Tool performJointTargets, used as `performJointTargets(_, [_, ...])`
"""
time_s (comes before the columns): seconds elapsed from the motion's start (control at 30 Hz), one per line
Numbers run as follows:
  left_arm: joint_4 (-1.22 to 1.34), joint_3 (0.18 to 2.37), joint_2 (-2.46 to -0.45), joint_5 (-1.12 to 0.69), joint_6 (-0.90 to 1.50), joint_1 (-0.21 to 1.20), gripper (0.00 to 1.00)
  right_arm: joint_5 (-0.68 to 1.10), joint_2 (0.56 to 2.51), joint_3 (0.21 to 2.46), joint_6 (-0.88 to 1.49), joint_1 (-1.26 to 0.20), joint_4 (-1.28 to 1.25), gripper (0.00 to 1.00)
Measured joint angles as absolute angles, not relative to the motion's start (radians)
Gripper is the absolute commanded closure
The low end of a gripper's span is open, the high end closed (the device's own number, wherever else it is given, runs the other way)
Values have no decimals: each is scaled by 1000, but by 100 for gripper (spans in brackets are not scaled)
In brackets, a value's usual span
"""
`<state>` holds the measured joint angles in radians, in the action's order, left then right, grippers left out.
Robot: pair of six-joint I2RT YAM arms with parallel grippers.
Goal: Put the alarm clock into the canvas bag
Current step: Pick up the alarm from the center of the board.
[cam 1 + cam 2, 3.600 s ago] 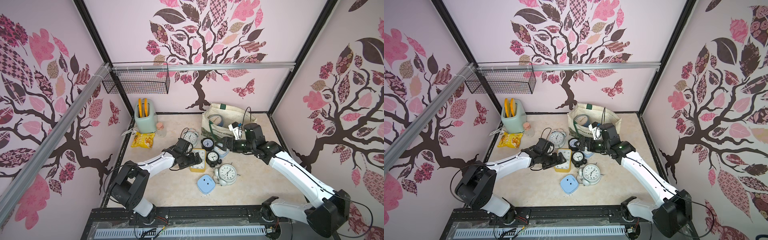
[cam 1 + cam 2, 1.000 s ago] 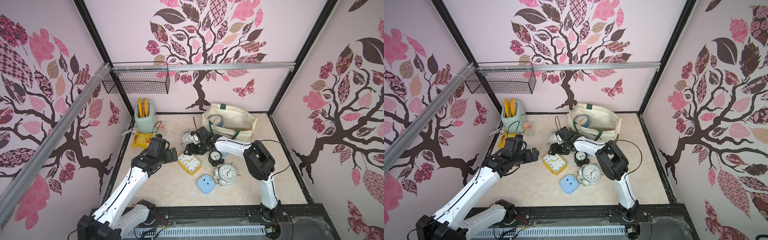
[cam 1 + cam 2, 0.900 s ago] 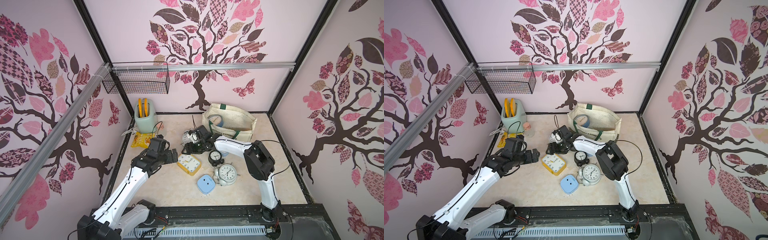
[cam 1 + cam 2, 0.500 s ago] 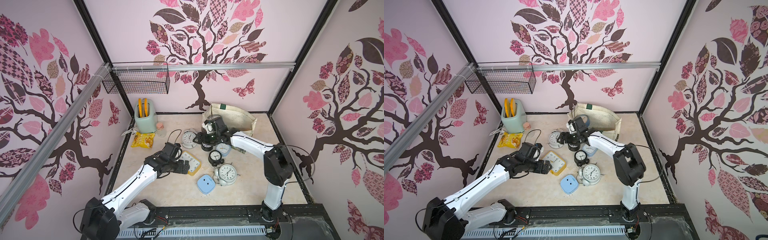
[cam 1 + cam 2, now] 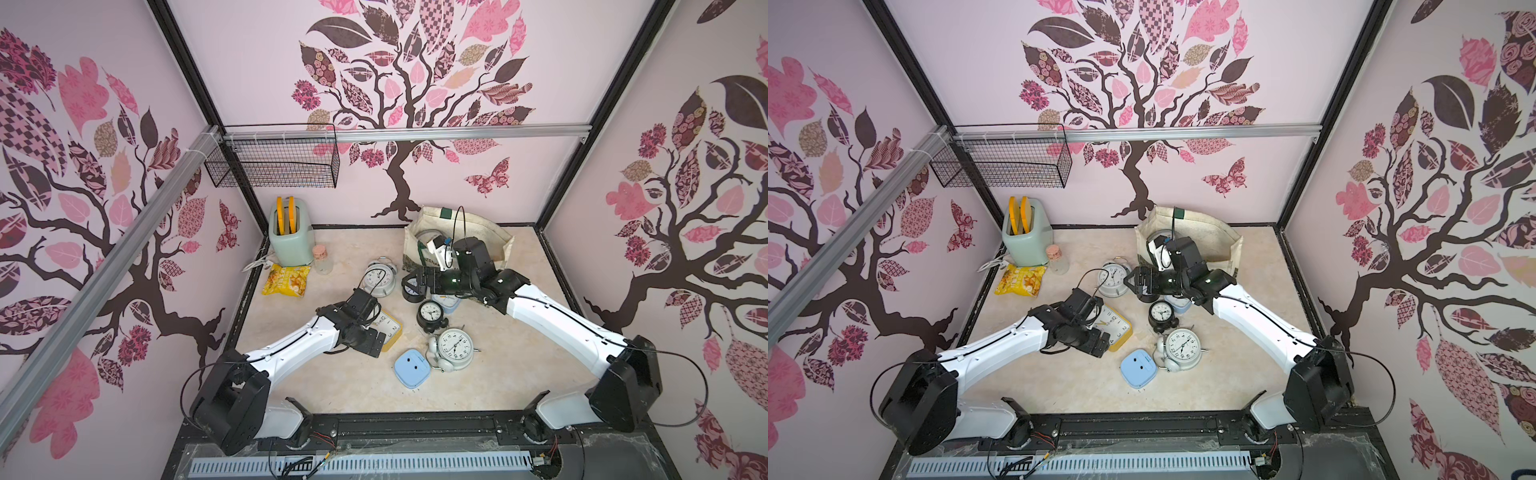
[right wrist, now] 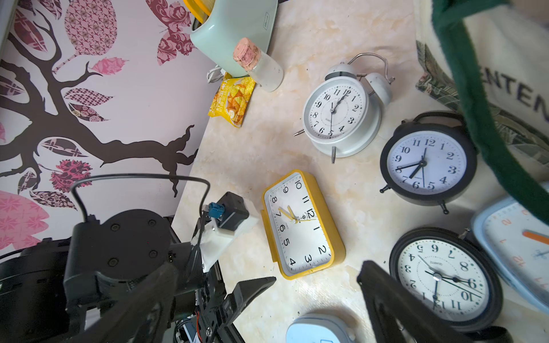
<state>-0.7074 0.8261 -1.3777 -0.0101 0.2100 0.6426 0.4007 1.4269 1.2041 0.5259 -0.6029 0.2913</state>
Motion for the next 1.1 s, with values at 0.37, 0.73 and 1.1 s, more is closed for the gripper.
performJointTargets(0.37, [-675, 817, -1400, 67, 276, 670, 2, 418, 1409, 1166, 516, -601, 297, 0])
performJointTargets(0.73, [-586, 864, -1519, 67, 323, 680, 2, 412, 1400, 1166, 500, -598, 315, 0])
performJointTargets(1.1, [-547, 927, -1587, 121, 402, 677, 2, 399, 1372, 1149, 490, -592, 333, 0])
